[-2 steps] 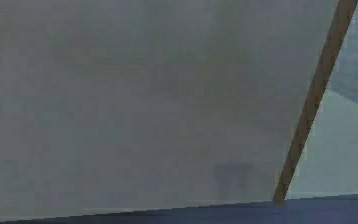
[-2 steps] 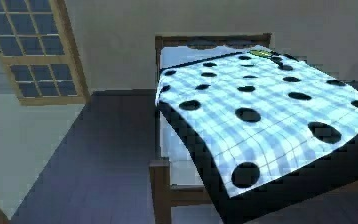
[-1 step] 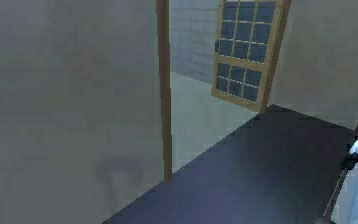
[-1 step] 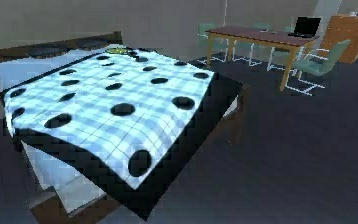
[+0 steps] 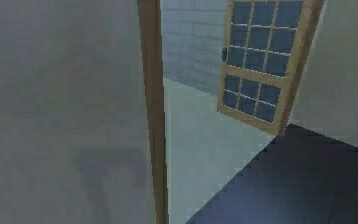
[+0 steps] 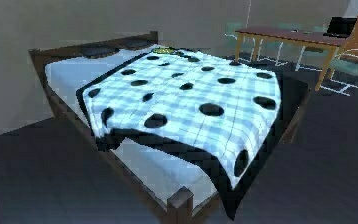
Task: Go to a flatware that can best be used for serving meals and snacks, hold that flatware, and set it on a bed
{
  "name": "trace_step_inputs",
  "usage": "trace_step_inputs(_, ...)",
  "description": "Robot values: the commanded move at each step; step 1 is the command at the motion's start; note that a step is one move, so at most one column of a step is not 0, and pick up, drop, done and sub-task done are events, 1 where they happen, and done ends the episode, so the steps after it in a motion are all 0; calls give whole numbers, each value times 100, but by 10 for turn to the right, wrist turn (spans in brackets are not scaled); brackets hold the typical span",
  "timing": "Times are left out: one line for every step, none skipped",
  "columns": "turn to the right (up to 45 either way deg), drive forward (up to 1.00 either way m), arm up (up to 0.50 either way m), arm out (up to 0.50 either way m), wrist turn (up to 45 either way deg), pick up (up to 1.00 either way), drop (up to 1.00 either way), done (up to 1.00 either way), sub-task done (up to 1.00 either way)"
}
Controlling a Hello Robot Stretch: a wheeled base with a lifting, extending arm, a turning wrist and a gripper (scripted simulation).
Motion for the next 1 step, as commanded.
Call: trace_step_inputs(240, 0, 0, 0, 0, 0, 0, 0, 0)
